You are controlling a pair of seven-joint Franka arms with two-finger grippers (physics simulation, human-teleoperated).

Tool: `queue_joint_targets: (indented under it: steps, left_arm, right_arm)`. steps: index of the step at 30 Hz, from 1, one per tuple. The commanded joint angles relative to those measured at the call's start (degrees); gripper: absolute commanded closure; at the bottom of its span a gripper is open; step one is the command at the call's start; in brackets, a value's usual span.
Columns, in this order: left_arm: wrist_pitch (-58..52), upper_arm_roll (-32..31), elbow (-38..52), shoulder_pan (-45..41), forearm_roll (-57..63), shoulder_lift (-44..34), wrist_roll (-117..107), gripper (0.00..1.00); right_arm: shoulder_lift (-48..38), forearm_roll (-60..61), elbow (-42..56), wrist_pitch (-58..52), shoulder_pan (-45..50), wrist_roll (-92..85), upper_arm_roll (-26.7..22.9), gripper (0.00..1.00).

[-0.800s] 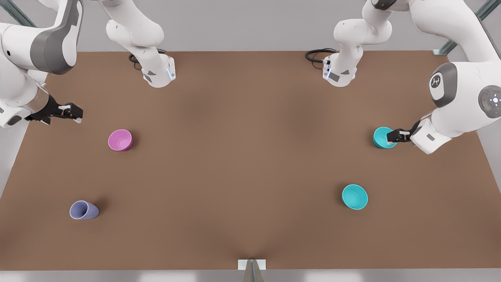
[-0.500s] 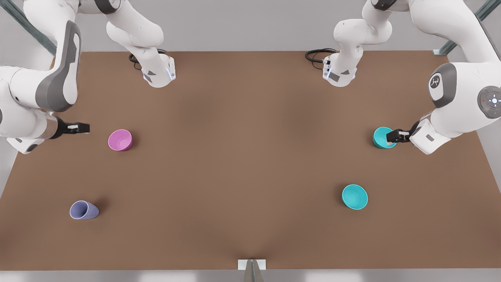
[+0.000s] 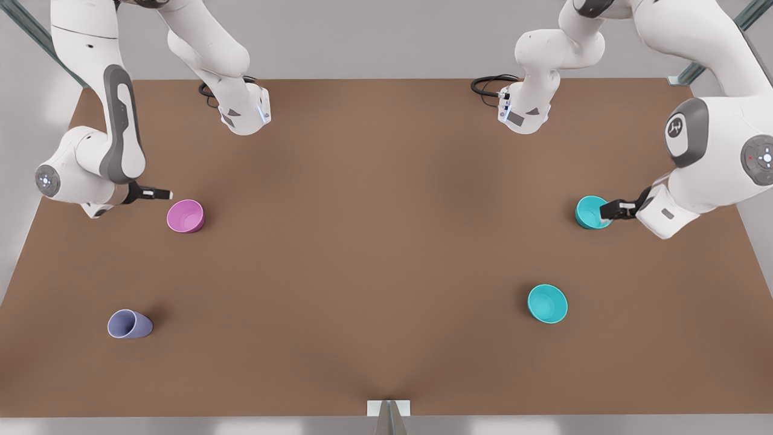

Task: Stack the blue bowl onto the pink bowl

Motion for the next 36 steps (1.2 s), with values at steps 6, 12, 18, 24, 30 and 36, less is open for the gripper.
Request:
queue_joint_targets:
  steps: [6,12,18,24,30,36]
  left_arm:
    - [-2.74,-0.01,-0.01,0.05,0.12,0.39,-0.29,0.00]
    - [-2.74,-0.01,-0.10,0.05,0.12,0.57,-0.29,0.00]
    - [-2.74,-0.01,-0.19,0.05,0.12,0.57,-0.29,0.00]
    - [-2.83,-0.01,-0.19,0.05,0.12,0.92,-0.29,0.00]
    - [-3.00,-0.01,-0.19,-0.04,0.12,0.92,-0.38,0.00]
    - [-3.00,-0.01,-0.19,-0.04,0.12,0.92,-0.47,0.00]
  right_arm:
    - [3.01,3.01,-2.72,12.61,-1.45,-5.15,0.01,0.00]
    - [8.37,3.89,-1.06,14.81,-1.62,-4.62,0.01,0.00]
    - [11.97,3.98,-0.35,16.12,-1.98,-4.71,0.01,0.00]
    - [13.56,4.07,-0.52,16.65,-2.42,-4.62,0.01,0.00]
    - [14.61,4.07,0.88,15.86,-1.80,-4.45,0.01,0.78]
    - [13.73,4.16,3.43,11.03,-1.27,-2.43,0.71,0.79]
